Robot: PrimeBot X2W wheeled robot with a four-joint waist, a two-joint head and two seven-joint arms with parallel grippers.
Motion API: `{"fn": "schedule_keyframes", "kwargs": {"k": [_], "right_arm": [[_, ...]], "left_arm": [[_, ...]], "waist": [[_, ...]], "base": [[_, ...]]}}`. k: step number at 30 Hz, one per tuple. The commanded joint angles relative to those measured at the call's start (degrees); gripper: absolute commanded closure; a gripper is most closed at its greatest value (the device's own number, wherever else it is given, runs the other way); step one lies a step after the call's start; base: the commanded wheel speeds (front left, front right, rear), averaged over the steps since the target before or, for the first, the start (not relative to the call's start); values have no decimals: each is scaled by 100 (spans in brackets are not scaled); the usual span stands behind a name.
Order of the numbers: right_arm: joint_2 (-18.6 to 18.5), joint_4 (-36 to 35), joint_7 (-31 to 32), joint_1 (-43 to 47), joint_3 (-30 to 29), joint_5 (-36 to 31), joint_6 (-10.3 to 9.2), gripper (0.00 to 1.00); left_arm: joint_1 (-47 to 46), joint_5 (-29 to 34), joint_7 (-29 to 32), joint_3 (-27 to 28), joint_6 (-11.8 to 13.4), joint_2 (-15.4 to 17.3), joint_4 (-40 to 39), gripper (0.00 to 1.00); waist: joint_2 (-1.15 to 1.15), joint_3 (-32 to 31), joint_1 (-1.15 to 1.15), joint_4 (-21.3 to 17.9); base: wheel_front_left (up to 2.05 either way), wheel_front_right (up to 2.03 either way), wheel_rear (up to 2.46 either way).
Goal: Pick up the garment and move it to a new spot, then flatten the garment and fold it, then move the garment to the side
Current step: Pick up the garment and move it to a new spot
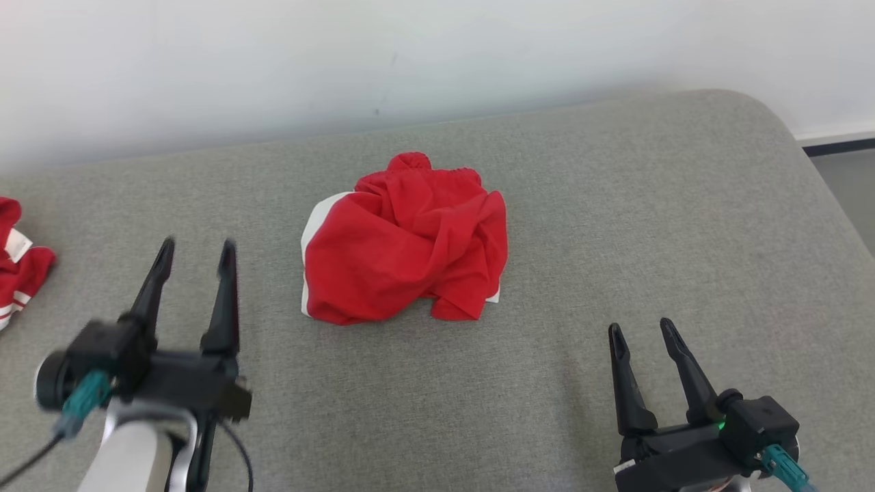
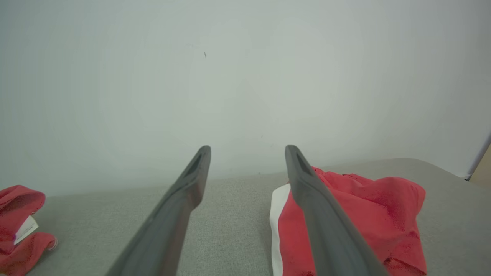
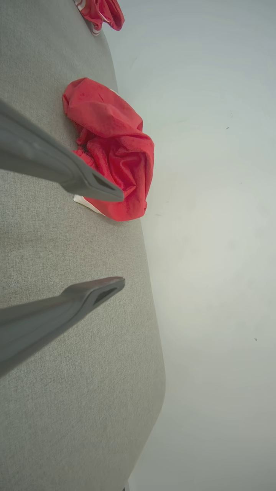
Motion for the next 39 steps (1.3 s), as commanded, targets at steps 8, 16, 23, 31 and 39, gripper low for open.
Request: {"fn": "schedule_keyframes", "kwargs": {"k": [8, 16, 23, 31, 39], "right_arm": [[-3, -6, -5, 170, -82, -134, 20, 0], [-2, 12, -5, 276, -177, -189, 20, 0], [-3, 30, -5, 394, -155, -231, 20, 0], [-3, 59, -5, 485, -226, -241, 20, 0], [-3, 47, -4, 610, -299, -274, 20, 0]], "left_arm": [[1493, 677, -19, 767, 181, -232, -684, 0], [2329, 1148, -19, 1572, 125, -827, -1079, 0], [2694, 1447, -18, 2053, -131, -1193, -1126, 0], [2876, 1922, -19, 1945, -469, -1245, -1005, 0], [2968, 1879, -20, 2012, -579, -1324, -1121, 0]], "waist": [[0, -149, 1, 218], [0, -319, 1, 362], [0, -453, 1, 410], [0, -553, 1, 441], [0, -601, 1, 524]], "base": [[0, 0, 0], [0, 0, 0], [0, 0, 0], [0, 0, 0], [0, 0, 0]]}}
